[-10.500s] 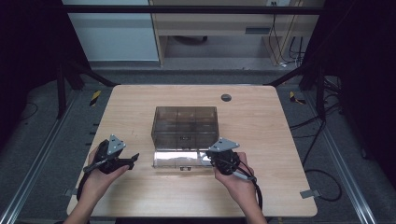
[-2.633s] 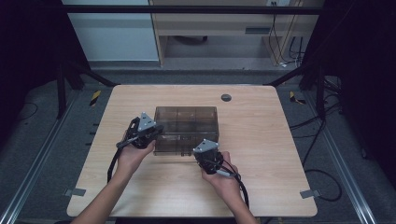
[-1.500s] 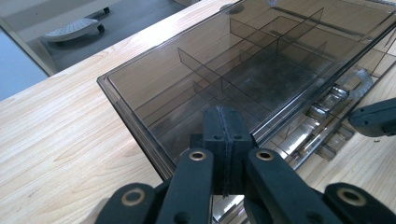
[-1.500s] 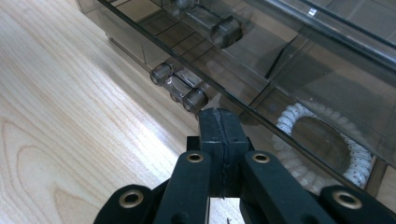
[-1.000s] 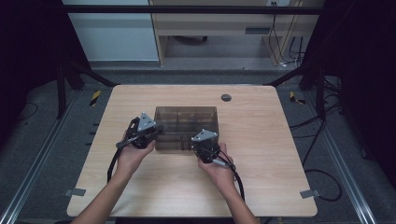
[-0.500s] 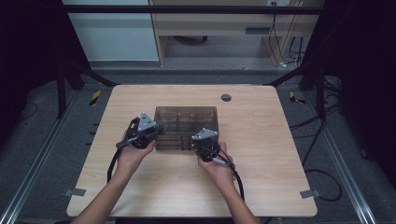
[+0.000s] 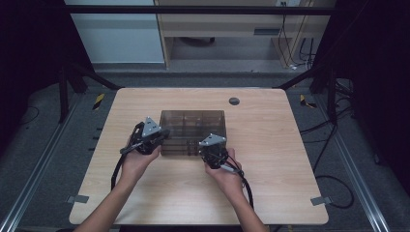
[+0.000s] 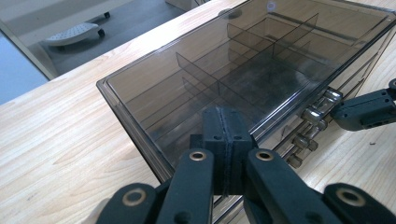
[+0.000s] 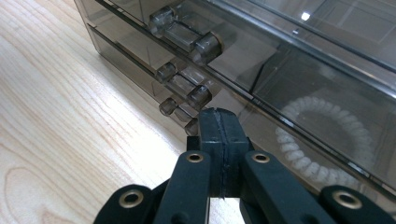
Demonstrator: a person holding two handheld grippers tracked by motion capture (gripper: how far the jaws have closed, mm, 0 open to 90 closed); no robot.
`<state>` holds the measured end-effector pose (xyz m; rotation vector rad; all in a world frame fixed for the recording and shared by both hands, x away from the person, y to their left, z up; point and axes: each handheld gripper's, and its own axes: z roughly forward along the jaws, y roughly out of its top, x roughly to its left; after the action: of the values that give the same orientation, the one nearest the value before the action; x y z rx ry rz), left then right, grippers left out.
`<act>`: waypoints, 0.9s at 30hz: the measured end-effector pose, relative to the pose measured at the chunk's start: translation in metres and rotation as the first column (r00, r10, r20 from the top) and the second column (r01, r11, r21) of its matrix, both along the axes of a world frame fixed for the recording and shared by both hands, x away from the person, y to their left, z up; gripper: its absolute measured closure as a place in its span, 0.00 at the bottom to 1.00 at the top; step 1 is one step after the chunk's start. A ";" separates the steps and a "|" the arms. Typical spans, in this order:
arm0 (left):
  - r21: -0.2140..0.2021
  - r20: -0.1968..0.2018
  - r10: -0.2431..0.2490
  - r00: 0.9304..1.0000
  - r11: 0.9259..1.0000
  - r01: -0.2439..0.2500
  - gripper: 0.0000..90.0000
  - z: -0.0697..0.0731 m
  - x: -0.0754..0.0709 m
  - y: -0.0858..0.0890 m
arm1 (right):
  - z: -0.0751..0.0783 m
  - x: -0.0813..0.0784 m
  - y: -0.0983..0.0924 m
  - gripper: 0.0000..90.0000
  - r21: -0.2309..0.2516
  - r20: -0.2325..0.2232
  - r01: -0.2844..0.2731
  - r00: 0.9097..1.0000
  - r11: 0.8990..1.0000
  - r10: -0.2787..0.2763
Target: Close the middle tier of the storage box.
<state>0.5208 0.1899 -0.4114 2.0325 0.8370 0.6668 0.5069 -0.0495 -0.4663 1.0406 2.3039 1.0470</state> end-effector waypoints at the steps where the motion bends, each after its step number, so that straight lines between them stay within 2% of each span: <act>1: -0.004 0.002 0.001 1.000 1.000 -0.001 1.00 0.000 0.000 -0.001 | 0.000 -0.001 0.000 1.00 0.002 0.001 -0.001 1.000 1.000 0.001; 5: 0.003 0.002 -0.003 1.000 1.000 0.003 1.00 0.001 -0.002 -0.001 | 0.003 -0.003 -0.001 1.00 0.012 0.003 -0.004 1.000 1.000 0.004; 15: -0.019 0.009 -0.008 1.000 1.000 0.008 0.98 0.005 -0.007 0.001 | 0.009 -0.014 0.000 1.00 0.015 0.009 -0.031 0.999 0.999 0.031; 27: -0.011 0.009 -0.019 1.000 1.000 0.019 0.98 0.007 -0.013 0.003 | 0.013 -0.019 -0.003 0.98 0.030 0.017 -0.035 0.999 0.999 0.035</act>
<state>0.5081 0.1931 -0.4041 2.0233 0.8132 0.6587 0.4881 -0.0523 -0.4534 1.0027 2.3078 1.1035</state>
